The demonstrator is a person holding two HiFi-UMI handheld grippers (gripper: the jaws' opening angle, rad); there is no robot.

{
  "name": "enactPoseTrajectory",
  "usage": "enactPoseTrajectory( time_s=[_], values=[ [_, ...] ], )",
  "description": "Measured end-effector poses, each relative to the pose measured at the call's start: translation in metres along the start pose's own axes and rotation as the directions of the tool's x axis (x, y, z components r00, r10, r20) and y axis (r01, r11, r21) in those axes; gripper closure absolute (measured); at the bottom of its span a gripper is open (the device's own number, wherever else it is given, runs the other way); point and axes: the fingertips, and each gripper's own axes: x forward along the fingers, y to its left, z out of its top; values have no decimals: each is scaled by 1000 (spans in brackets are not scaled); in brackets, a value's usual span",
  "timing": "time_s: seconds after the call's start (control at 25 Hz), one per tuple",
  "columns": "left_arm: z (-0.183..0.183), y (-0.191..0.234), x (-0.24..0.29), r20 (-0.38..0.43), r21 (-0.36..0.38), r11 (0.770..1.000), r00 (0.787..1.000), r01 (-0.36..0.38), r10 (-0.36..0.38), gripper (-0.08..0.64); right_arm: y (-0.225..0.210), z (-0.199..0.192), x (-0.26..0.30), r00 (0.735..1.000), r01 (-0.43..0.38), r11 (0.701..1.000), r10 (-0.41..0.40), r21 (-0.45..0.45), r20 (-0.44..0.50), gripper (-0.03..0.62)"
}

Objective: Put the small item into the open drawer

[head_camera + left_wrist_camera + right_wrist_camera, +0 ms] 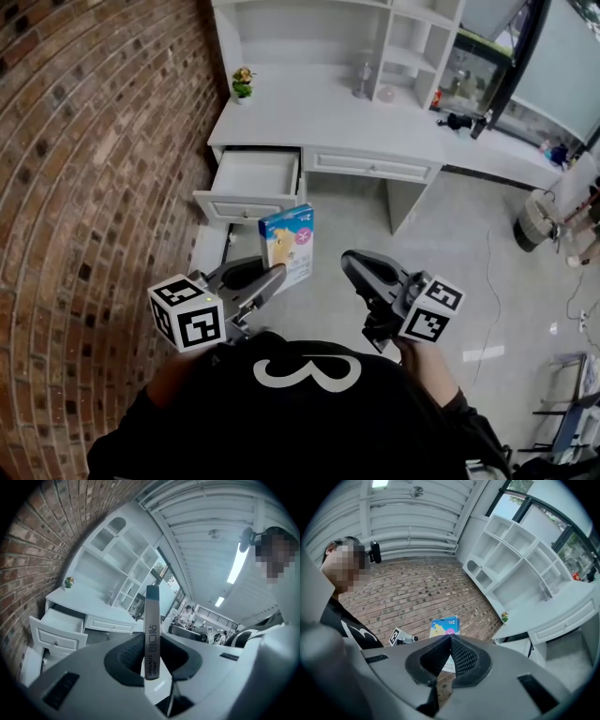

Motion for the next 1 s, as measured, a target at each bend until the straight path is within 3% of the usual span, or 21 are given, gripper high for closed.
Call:
enactPoseTrajectory(
  time_s=[0.52, 1.0],
  values=[
    [6, 34, 42, -68, -4, 998, 996, 64, -64, 472, -46, 0, 10, 998, 61, 998, -62, 34, 10, 581],
    [52, 136, 81, -119, -45, 996, 989, 83, -88, 472, -128, 15, 81, 991, 132, 986, -134, 97, 7, 581]
  ],
)
